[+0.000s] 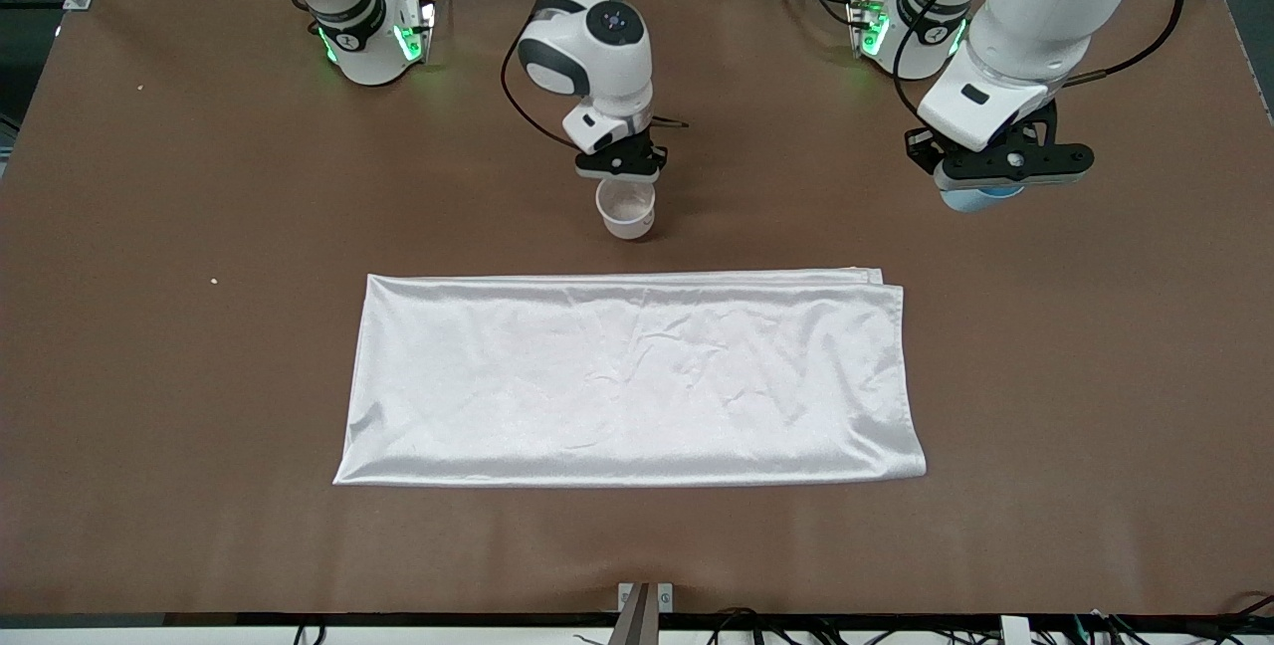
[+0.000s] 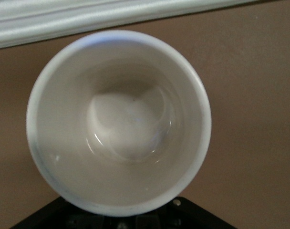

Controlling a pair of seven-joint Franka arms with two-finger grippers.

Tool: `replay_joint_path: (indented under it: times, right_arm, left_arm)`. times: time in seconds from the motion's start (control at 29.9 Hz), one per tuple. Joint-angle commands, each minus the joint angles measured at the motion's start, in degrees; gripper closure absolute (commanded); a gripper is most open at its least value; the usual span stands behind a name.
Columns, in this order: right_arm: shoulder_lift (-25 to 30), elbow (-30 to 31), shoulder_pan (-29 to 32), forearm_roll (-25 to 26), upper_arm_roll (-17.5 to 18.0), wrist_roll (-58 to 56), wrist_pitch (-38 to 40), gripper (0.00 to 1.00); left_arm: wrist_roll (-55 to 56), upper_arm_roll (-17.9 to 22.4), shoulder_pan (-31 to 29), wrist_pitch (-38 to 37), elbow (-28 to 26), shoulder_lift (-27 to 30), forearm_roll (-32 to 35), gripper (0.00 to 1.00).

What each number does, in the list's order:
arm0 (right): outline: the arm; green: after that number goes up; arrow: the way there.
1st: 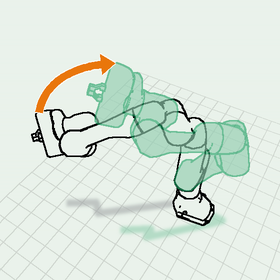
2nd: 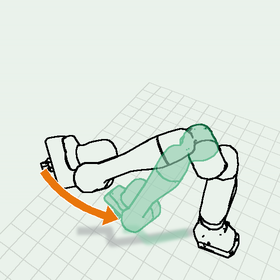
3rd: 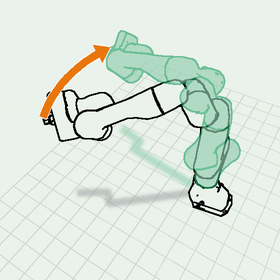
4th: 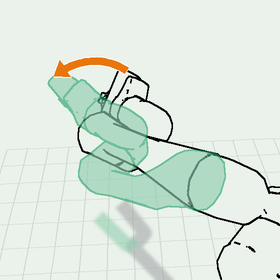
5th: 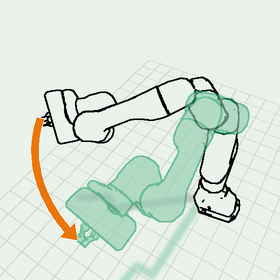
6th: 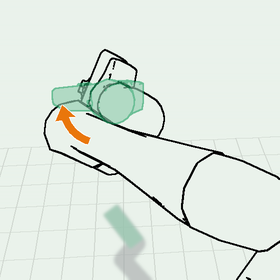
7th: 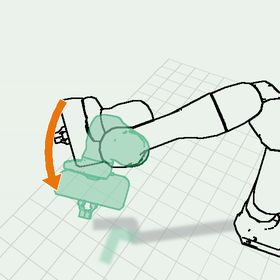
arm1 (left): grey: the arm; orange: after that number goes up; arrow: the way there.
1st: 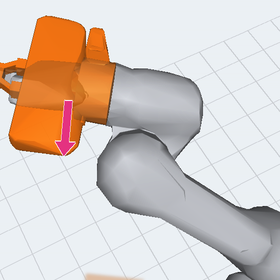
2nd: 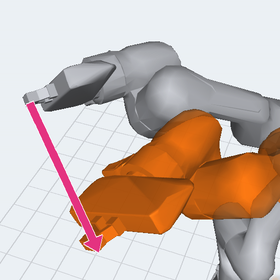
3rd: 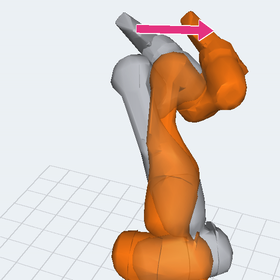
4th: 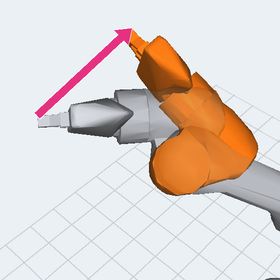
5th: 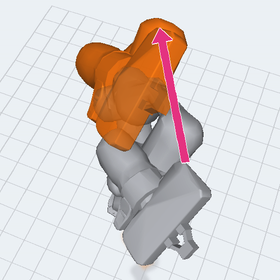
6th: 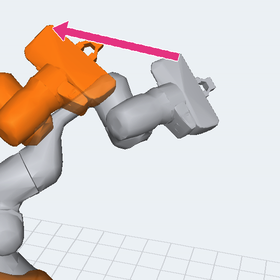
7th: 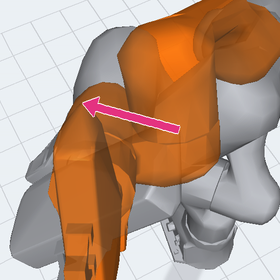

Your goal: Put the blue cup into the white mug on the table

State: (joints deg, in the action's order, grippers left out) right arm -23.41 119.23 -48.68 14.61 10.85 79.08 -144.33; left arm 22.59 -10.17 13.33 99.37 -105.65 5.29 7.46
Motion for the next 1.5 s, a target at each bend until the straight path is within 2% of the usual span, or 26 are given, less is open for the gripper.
replay_joint_path:
  times: [0.0,0.37,0.63,0.73,0.77,0.8,0.84,0.94,1.24,1.47]
  right_arm:
    - [0.9,1.3,-1.9,3.1,-0.2,7.0,0.2,1.00]
    - [-1.5,0.7,-4.5,3.8,-0.3,11.9,-0.5,1.00]
    - [-4.3,-0.4,-5.1,9.7,-0.3,19.4,-1.0,1.00]
    - [-5.1,-1.2,-5.1,10.1,-0.3,20.6,-1.0,0.99]
    - [-5.1,-1.4,-5.1,10.1,-0.3,21.0,-0.7,0.92]
    - [-5.1,-1.4,-5.0,10.1,-0.3,21.6,-0.7,0.80]
    - [-5.0,-1.5,-5.0,10.0,-0.3,21.9,-0.5,0.62]
    - [-5.0,-2.1,-5.0,9.9,-0.3,23.4,0.0,0.00]
    - [-3.9,-2.8,-5.0,9.9,0.0,23.1,0.3,0.00]
    - [-1.6,-3.5,-4.9,9.7,0.3,22.6,3.6,0.00]
  left_arm:
    - [0.0,-0.2,-0.4,-0.3,-0.6,0.9,-1.2,1.00]
    - [0.1,-0.3,0.0,-0.3,0.0,0.7,-1.6,1.00]
    - [0.1,-0.5,0.5,-0.3,0.6,0.5,-1.6,1.00]
    - [0.2,-1.4,0.5,-0.3,0.8,0.4,-1.6,1.00]
    - [0.2,-1.5,0.5,-0.3,0.9,0.4,-1.6,1.00]
    - [0.2,-1.5,0.5,-0.3,1.0,0.3,-1.6,1.00]
    - [0.2,-1.6,0.5,-0.3,1.2,0.3,-1.6,1.00]
    - [0.2,-1.7,0.5,-0.3,1.2,0.2,-1.6,1.00]
    - [0.4,-3.4,0.5,-0.3,1.3,0.3,-1.8,1.00]
    - [0.6,-4.2,0.5,-0.4,1.4,0.4,-1.9,1.00]
